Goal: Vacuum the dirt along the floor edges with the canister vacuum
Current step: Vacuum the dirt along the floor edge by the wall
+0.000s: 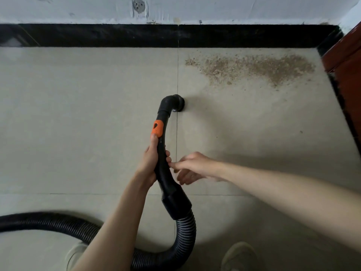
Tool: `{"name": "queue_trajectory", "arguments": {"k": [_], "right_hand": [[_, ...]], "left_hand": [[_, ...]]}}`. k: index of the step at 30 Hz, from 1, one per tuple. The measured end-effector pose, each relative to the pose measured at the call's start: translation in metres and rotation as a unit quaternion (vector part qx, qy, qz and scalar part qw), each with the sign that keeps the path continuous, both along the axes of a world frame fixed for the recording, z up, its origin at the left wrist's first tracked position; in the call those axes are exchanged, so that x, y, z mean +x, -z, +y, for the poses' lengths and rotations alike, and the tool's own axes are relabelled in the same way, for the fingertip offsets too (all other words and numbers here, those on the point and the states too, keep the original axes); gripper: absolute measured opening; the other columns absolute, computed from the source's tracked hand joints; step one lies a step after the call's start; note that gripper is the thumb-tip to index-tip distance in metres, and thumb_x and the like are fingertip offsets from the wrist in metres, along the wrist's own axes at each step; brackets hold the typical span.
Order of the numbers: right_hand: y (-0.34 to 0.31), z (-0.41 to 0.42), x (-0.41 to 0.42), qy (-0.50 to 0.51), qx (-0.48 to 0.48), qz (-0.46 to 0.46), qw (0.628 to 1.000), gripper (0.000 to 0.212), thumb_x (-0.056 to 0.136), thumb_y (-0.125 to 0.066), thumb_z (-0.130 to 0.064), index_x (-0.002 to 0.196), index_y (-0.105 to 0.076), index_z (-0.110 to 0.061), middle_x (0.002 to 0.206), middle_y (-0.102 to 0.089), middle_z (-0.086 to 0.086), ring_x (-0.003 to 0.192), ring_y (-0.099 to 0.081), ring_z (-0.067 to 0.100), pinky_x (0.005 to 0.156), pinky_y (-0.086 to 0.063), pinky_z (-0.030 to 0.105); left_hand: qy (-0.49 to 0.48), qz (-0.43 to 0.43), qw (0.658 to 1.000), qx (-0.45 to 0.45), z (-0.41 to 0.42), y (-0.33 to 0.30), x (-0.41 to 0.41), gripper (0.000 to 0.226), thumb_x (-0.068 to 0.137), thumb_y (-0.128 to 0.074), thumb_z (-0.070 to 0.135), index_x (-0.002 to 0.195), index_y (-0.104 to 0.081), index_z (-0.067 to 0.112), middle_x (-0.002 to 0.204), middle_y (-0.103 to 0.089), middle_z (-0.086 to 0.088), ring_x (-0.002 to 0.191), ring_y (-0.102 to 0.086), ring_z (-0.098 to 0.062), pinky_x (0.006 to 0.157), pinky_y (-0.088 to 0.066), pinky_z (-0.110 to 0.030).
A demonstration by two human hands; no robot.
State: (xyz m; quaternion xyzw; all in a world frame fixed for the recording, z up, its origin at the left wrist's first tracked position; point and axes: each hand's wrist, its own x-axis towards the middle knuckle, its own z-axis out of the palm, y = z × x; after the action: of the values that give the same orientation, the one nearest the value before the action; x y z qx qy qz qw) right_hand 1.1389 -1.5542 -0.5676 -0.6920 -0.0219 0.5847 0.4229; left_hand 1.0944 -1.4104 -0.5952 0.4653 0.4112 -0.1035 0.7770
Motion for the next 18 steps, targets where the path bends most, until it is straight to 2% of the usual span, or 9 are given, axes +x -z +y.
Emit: {"name": "queue_trajectory", "arguments": {"k": [2, 5, 8, 11, 15, 18], "right_hand": [[-0.005, 0.005, 0.016, 0.026, -0.024, -0.089, 0.995, 0.023, 0.092, -0.066, -0.035, 0.086, -0.064, -0.013, 0.074, -0.066, 0.004, 0.063, -0.062, 0.013, 0.061, -0.053, 0.021], [-0.01, 0.024, 0.039, 0.108, -0.018, -0.133, 0.985, 0.023, 0.097, -0.054, -0.03, 0.085, -0.063, -0.013, 0.074, -0.062, 0.005, 0.063, -0.057, 0.015, 0.06, -0.048, 0.023], [-0.009, 0.047, 0.057, 0.142, -0.034, -0.17, 0.975, 0.024, 0.098, -0.05, -0.031, 0.086, -0.059, -0.012, 0.07, -0.056, 0.002, 0.058, -0.05, 0.012, 0.056, -0.044, 0.02], [-0.004, 0.062, 0.062, 0.144, -0.056, -0.132, 0.979, 0.021, 0.099, -0.05, -0.035, 0.099, -0.052, -0.014, 0.075, -0.053, 0.001, 0.059, -0.047, 0.011, 0.053, -0.04, 0.019], [0.008, 0.067, 0.061, 0.153, -0.062, -0.06, 0.985, 0.03, 0.099, -0.053, -0.037, 0.116, -0.06, -0.013, 0.11, -0.067, 0.005, 0.092, -0.06, 0.017, 0.064, -0.04, 0.025], [0.012, 0.071, 0.068, 0.227, -0.017, -0.015, 0.974, 0.022, 0.099, -0.056, -0.028, 0.112, -0.058, -0.011, 0.106, -0.065, 0.008, 0.09, -0.06, 0.019, 0.068, -0.043, 0.025]], "left_hand": [[0.007, -0.009, 1.0, 0.005, -0.001, 0.001, -0.001, 0.049, 0.093, -0.041, 0.061, 0.095, -0.049, 0.013, 0.05, -0.048, 0.001, 0.041, -0.047, -0.013, 0.041, -0.044, -0.023], [0.028, -0.02, 0.999, 0.01, -0.001, 0.001, -0.002, 0.056, 0.092, -0.04, 0.064, 0.098, -0.052, 0.01, 0.05, -0.049, 0.0, 0.043, -0.049, -0.014, 0.043, -0.045, -0.025], [0.047, -0.025, 0.999, 0.006, -0.004, 0.001, -0.009, 0.059, 0.092, -0.038, 0.065, 0.103, -0.052, 0.009, 0.05, -0.05, -0.001, 0.044, -0.051, -0.014, 0.044, -0.046, -0.026], [0.054, -0.035, 0.998, -0.01, -0.011, 0.002, -0.015, 0.05, 0.093, -0.04, 0.063, 0.108, -0.056, 0.018, 0.051, -0.048, -0.001, 0.044, -0.049, -0.014, 0.045, -0.046, -0.026], [0.049, -0.039, 0.998, -0.01, -0.014, 0.005, -0.013, 0.048, 0.095, -0.039, 0.06, 0.11, -0.057, 0.018, 0.051, -0.049, -0.001, 0.044, -0.049, -0.014, 0.044, -0.046, -0.026], [0.047, -0.04, 0.998, -0.008, -0.012, 0.007, -0.004, 0.05, 0.095, -0.038, 0.06, 0.107, -0.056, 0.016, 0.051, -0.05, -0.001, 0.044, -0.05, -0.014, 0.044, -0.046, -0.026]]}}
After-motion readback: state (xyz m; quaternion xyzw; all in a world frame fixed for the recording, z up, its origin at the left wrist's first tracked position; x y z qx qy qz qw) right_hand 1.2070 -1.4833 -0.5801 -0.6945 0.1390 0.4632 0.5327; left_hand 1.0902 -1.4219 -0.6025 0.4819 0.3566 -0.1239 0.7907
